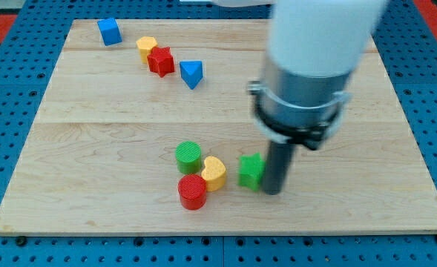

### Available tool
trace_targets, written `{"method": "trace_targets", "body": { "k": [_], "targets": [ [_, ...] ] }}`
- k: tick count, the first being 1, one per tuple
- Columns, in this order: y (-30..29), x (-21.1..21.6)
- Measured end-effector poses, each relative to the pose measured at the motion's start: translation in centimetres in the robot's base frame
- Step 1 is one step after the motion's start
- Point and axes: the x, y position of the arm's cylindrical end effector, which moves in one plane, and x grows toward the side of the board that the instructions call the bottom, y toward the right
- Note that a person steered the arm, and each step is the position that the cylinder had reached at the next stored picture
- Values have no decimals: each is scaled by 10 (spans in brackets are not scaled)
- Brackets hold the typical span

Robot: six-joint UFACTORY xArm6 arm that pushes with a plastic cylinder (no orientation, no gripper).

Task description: Move red star yellow hexagon and blue triangle at center of the table

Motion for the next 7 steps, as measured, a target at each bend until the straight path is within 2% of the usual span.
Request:
{"method": "trace_targets", "body": {
  "k": [1,2,4,7],
  "targets": [
    [0,-2],
    [61,-3],
    [72,-3],
    [76,-81]
  ]
}}
